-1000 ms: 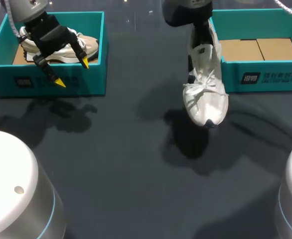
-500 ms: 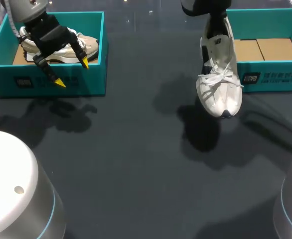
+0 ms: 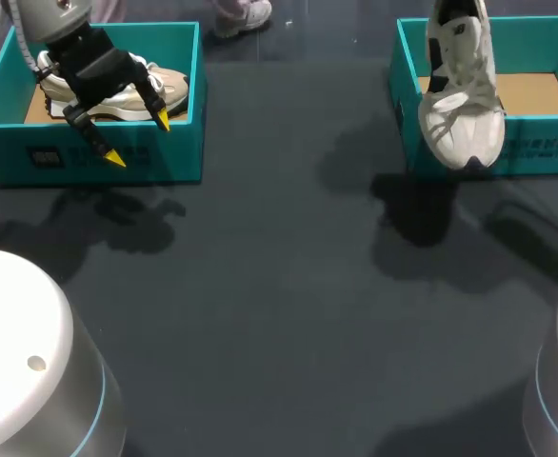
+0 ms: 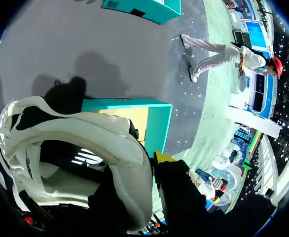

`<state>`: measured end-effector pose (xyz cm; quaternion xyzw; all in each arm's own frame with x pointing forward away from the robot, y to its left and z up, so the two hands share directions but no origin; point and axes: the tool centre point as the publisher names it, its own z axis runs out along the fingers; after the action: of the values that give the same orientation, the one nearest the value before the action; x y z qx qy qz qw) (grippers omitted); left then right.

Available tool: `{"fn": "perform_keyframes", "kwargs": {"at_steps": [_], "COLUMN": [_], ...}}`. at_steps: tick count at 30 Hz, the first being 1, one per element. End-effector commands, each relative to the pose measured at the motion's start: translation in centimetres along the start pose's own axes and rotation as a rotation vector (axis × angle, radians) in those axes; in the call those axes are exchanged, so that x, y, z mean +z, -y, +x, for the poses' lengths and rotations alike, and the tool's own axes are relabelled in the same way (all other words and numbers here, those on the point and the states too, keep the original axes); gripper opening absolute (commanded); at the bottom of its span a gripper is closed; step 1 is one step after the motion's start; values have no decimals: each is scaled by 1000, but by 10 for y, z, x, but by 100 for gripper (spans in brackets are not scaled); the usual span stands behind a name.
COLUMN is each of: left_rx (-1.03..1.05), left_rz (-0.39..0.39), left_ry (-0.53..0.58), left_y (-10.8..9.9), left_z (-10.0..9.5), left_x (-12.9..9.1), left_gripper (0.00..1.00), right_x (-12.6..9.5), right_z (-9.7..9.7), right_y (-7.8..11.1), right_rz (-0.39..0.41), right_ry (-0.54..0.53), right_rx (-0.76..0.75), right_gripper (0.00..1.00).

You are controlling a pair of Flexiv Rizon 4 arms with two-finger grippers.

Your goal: Take the shoe out of the shoebox, open the shoe tongue, remove and reinsert the insole, then place the shoe into the shoebox

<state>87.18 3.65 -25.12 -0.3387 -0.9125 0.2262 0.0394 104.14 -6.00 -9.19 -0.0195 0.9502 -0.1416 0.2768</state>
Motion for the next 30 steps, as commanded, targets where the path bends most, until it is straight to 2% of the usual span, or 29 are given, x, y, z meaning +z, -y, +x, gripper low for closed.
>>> {"fn": "perform_keyframes", "kwargs": {"at_steps": [1, 15, 19, 20, 24, 25, 27, 30], "left_rx": [1, 1, 1, 1, 1, 1, 1, 1], "left_rz": [-2, -2, -2, -2, -2, -2, -2, -2], "left_ry": [0, 0, 0, 0, 0, 0, 0, 0], "left_y": [0, 0, 0, 0, 0, 0, 0, 0], "left_z": [0, 0, 0, 0, 0, 0, 0, 0], "left_x": [0, 0, 0, 0, 0, 0, 0, 0], "left_gripper": [100, 100, 100, 100, 100, 100, 100, 100], "right_x": [18, 18, 26, 29, 39, 40, 45, 56], "right_z": [-25, -25, -37, -41, -56, -60, -69, -82], "right_y": [15, 15, 41, 49, 77, 82, 95, 114], "right_rz": [-67, -67, -47, 6, 37, 7, 25, -3], "right_ry": [-12, -12, 6, 1, 12, 18, 19, 22], "right_rx": [10, 10, 32, 22, -15, -40, -43, -61], "right_gripper": [0, 0, 0, 0, 0, 0, 0, 0]}}
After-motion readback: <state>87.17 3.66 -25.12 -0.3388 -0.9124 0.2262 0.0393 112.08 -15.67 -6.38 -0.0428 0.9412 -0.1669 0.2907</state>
